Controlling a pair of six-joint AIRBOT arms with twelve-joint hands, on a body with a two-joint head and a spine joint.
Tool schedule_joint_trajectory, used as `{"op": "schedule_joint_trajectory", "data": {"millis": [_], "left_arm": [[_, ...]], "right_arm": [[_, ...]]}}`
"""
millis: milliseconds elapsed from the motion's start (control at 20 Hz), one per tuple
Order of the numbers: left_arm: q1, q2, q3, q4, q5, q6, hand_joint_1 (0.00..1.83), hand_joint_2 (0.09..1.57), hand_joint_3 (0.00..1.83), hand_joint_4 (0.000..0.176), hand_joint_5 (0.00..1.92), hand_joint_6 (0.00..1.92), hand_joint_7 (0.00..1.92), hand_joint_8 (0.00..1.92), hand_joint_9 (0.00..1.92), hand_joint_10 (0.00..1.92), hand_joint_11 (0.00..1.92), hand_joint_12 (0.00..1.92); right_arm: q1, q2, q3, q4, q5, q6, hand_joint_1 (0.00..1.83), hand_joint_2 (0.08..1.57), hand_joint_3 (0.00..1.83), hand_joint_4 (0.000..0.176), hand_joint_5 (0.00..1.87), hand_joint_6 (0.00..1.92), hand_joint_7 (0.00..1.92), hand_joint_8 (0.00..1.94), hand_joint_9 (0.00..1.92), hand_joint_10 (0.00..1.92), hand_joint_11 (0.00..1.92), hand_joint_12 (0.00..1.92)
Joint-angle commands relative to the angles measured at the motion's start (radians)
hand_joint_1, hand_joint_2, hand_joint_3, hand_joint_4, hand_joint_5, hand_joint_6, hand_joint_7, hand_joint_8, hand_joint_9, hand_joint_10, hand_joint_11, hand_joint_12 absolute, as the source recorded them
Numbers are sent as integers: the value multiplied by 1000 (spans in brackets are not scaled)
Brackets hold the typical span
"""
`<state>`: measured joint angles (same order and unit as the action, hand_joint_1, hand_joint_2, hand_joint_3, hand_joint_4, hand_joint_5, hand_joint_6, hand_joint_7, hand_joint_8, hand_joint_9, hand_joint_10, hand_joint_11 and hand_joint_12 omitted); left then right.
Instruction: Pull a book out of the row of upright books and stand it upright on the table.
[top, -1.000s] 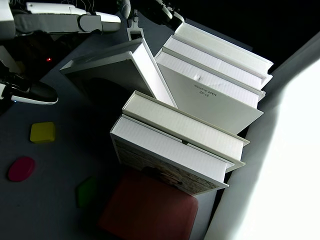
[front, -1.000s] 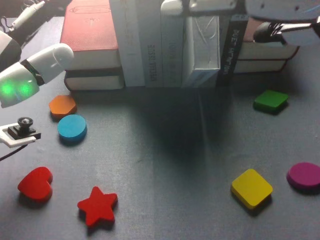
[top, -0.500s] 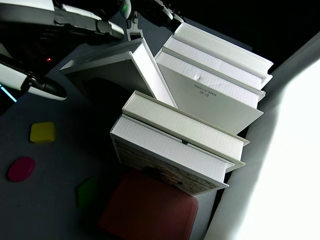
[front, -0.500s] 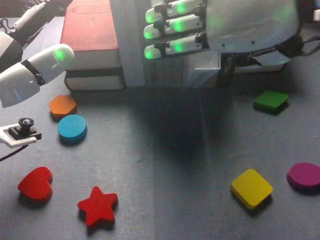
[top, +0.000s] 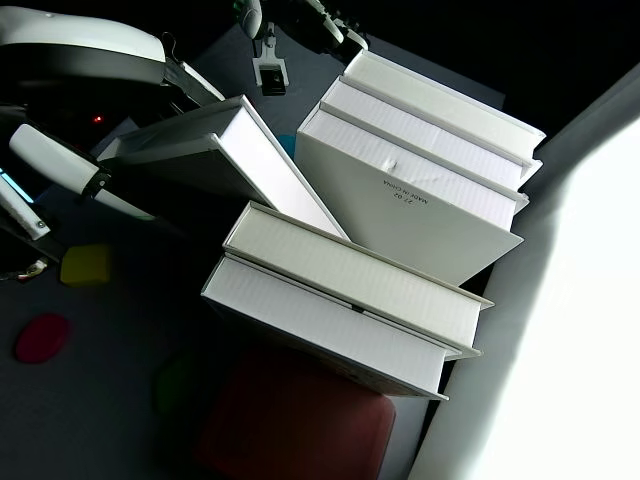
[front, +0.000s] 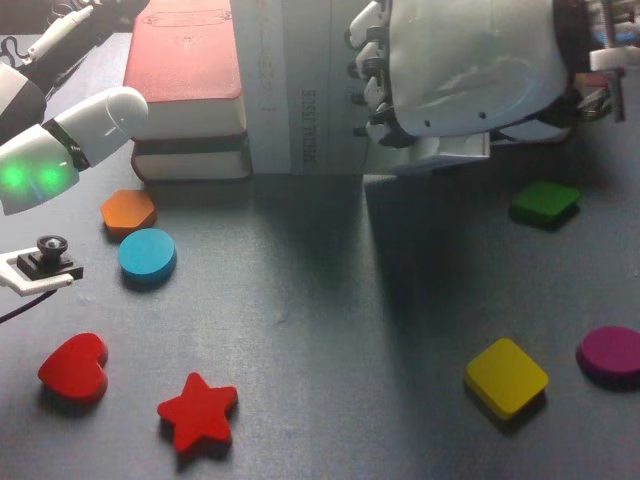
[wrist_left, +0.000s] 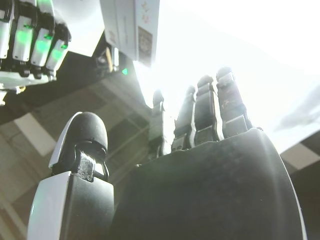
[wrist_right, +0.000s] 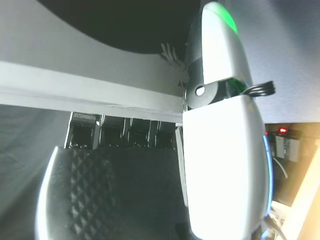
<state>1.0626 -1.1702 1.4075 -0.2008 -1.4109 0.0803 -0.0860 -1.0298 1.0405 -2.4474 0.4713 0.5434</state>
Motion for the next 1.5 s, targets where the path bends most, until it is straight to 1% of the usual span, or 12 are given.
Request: {"op": "schedule_joint_trajectory", "data": {"millis": [0, 50, 150, 250, 350, 400, 500, 700, 750, 950, 1200, 1450], "left_arm": [[-8, -5, 5, -17, -122, -9, 223, 1360, 1, 123, 138, 0, 0, 0, 0, 0, 0, 0], [-8, -5, 5, -17, -122, -9, 243, 1364, 2, 108, 151, 4, 0, 0, 0, 0, 0, 0], [-8, -5, 5, -17, -122, -9, 240, 1360, 0, 115, 150, 4, 0, 0, 0, 0, 0, 0], [-8, -5, 5, -18, -122, -10, 239, 1364, 2, 93, 152, 4, 0, 0, 0, 0, 0, 0], [-8, -5, 5, -20, -123, -10, 241, 1362, 0, 97, 153, 4, 0, 0, 0, 0, 0, 0], [-8, -5, 5, -20, -123, -10, 254, 1363, 0, 103, 148, 1, 0, 0, 0, 0, 0, 0], [-7, -6, 5, -20, -122, -10, 260, 1366, 1, 101, 151, 2, 0, 0, 0, 0, 0, 0], [-6, -8, 5, -23, -122, -10, 219, 1367, 1, 93, 154, 2, 0, 0, 0, 0, 0, 0], [-6, -8, 5, -23, -122, -10, 213, 1365, 1, 98, 154, 3, 0, 0, 0, 0, 0, 0], [-6, -8, 6, -23, -123, -10, 239, 1371, 2, 83, 153, 1, 0, 0, 0, 0, 0, 0], [-3, -8, 6, -25, -123, -10, 240, 1366, 0, 103, 155, 1, 0, 0, 0, 0, 0, 0], [-2, -10, 8, -26, -122, -10, 245, 1365, 0, 96, 150, 0, 0, 0, 0, 0, 0, 0]], "right_arm": [[23, 14, -7, 30, -77, -10, 1369, 1137, 0, 0, 855, 1121, 1024, 942, 821, 1372, 631, 1746], [30, 31, -22, 50, -70, -29, 1271, 1149, 1, 0, 967, 814, 901, 1363, 741, 1509, 642, 1814], [48, 58, -41, 86, -43, -48, 1231, 1186, 4, 0, 903, 879, 815, 1518, 607, 1737, 615, 1910], [60, 76, -52, 117, -15, -59, 1218, 1207, 4, 0, 875, 969, 768, 1568, 526, 1769, 450, 1921], [77, 109, -80, 154, 10, -86, 1219, 1206, 1, 0, 902, 923, 759, 1604, 652, 1904, 699, 1921], [84, 122, -91, 172, 24, -99, 1182, 1263, 22, 0, 759, 1155, 673, 1754, 646, 1918, 789, 1921], [107, 146, -109, 218, 62, -126, 1212, 1226, 0, 0, 783, 1122, 798, 1563, 710, 1921, 775, 1921], [139, 167, -130, 264, 122, -150, 1110, 1291, 6, 21, 674, 1452, 650, 1548, 479, 1579, 175, 1917], [142, 171, -134, 268, 137, -150, 1123, 1296, 5, 0, 651, 1384, 665, 1622, 474, 1573, 146, 1920], [157, 185, -143, 296, 184, -151, 1134, 1293, 0, 0, 678, 1319, 658, 1657, 470, 1575, 138, 1921], [180, 202, -152, 339, 252, -152, 1129, 1297, 1, 0, 653, 1354, 669, 1641, 471, 1575, 139, 1921], [189, 200, -145, 349, 256, -154, 1134, 1295, 0, 0, 674, 1322, 660, 1656, 469, 1576, 137, 1921]]}}
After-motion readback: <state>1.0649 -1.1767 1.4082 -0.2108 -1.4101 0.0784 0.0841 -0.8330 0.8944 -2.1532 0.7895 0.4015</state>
